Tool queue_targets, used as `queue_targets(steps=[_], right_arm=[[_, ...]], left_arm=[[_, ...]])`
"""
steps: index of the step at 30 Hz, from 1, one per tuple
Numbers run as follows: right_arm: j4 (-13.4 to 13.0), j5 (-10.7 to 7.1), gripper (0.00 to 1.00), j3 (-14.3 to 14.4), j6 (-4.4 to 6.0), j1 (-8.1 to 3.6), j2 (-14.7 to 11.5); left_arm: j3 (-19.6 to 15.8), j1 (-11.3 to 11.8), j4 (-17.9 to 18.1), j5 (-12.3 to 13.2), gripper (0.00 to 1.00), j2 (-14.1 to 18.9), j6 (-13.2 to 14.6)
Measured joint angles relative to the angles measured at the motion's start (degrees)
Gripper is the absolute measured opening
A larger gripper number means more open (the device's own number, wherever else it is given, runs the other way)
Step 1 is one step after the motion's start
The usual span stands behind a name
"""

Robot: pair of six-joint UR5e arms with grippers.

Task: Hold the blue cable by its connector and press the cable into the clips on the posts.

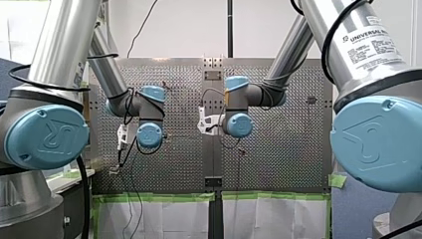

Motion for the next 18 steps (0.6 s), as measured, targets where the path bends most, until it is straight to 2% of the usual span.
queue_targets(steps=[5,10,18], right_arm=[[0.7,-0.07,0.00,-0.2,-0.15,-0.01,0.0],[1.0,-0.04,0.00,-0.4,-0.28,0.22,0.0],[1.6,-0.25,0.00,-1.4,-0.20,0.28,0.0]], left_arm=[[2.2,1.1,-2.4,1.9,0.00,2.4,-0.7],[4.4,2.7,-4.6,2.6,0.00,4.6,-1.1],[7.8,2.6,-8.0,5.0,0.00,8.0,-2.4]])
